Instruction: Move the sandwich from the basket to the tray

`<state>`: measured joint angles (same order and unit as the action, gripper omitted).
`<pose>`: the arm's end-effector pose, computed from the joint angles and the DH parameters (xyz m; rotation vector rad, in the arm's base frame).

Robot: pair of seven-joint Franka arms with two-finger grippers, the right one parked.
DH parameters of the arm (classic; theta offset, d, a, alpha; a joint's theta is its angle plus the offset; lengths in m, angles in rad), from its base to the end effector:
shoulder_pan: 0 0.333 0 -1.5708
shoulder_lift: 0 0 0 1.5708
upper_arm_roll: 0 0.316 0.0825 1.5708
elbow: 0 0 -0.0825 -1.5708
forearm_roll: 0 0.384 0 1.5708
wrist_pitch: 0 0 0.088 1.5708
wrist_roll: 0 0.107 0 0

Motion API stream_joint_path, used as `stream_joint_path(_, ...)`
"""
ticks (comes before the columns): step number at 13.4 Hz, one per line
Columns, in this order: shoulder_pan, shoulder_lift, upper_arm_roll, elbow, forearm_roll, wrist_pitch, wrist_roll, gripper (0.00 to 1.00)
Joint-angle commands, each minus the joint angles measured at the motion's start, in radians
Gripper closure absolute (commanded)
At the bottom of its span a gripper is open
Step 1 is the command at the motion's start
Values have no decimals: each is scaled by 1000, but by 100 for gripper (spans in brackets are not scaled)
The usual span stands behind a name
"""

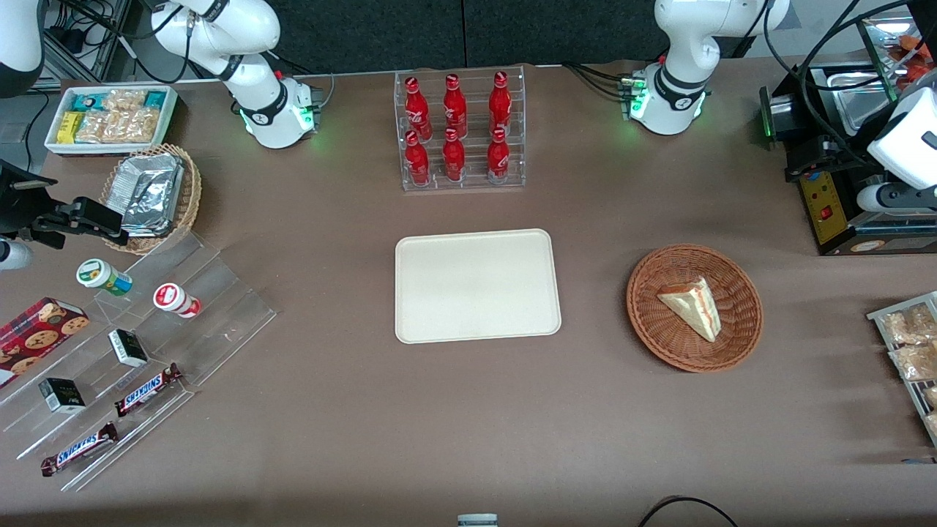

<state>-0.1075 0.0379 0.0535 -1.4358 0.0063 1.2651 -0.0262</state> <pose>0.5318 -0.0286 0.6421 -3.1079 0.0410 0.3245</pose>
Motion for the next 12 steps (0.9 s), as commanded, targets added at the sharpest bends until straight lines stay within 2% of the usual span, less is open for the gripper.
stream_joint_path(1,6,5,-4,22,7,-15,23,0)
stream_joint_path(5,8,51,-1,6,32,23,17,0)
stream_joint_path(9,34,43,0,-207,37,257,-85,0)
stream_joint_path(12,34,39,0,-380,38,481,-264,0)
